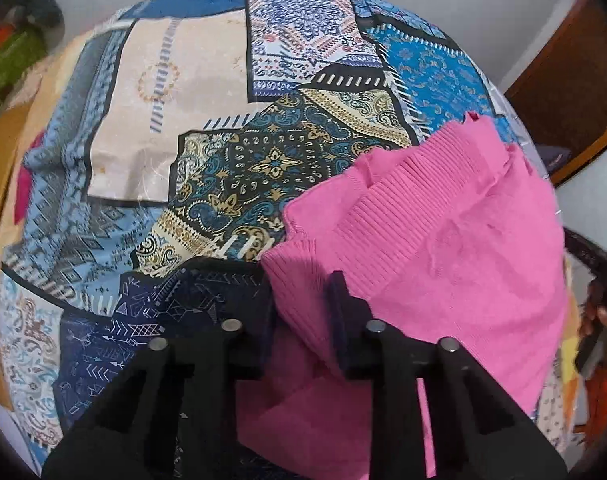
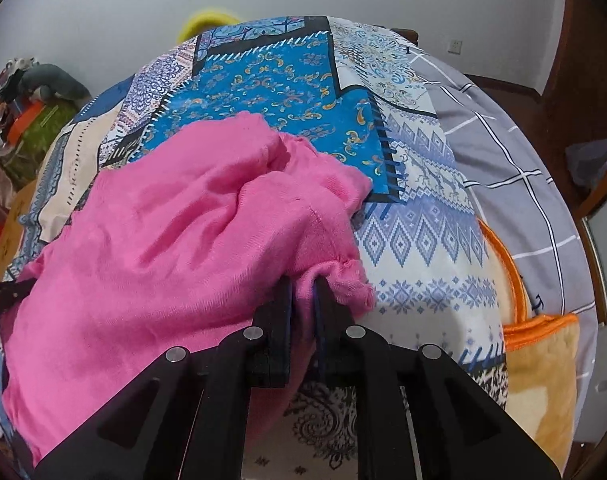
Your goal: Fold small clothes
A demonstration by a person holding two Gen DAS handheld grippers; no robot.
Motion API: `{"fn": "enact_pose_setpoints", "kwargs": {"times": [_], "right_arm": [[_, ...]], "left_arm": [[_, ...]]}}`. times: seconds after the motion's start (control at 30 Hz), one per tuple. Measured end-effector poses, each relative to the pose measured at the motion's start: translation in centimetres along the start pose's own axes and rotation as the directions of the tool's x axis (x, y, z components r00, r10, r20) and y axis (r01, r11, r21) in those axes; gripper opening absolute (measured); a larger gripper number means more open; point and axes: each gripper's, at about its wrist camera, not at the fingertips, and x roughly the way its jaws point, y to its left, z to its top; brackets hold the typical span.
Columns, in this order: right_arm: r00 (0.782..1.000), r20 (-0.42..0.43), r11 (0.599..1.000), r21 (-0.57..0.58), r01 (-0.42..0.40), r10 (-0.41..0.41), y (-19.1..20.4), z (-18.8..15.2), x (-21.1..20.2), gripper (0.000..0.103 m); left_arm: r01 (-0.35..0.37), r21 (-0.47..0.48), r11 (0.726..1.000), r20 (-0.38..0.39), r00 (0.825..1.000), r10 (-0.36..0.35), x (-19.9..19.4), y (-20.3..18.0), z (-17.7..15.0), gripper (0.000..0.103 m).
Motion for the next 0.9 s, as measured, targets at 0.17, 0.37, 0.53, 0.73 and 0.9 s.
{"fn": "enact_pose_setpoints", "kwargs": {"times": [0.17,0.37,0.53,0.73,0.9], "right_arm": [[0.999,-0.019,0.999,0.024,-0.036,0.036,-0.5,-0.8,-2.0,0.037],[0.995,-0.019,0.995,-0.016,-0.099,0.099,0.9,-2.9,-5.9,0.053],[0.984,-0.055,0.982,-0.072,-0.174,0.17,3.9,-5.6,-7.8,0.056],[0.963,-0.139,0.959,-0.137,-0.25,0.231,8.1,-9.5,-8.1,0.066],[0.943,-0.209,0.947,-0.137,-0.291,0.259,10.1,-12.3,-7.6,0.066]], "left_arm": [[-0.04,0.026,0.999,0.007,0.999,0.04,-0.3,-1.1,-0.3,0.011],[-0.046,-0.013,0.999,0.025,0.999,0.046,-2.1,-0.5,-1.2,0.01],[-0.044,-0.025,0.999,0.029,0.999,0.045,-4.1,-0.1,-3.2,0.01],[-0.052,-0.022,0.998,0.012,0.999,0.052,-5.9,0.0,-6.5,0.01],[-0.05,-0.019,0.999,0.0,0.999,0.05,-7.2,-0.1,-9.5,0.01]]}}
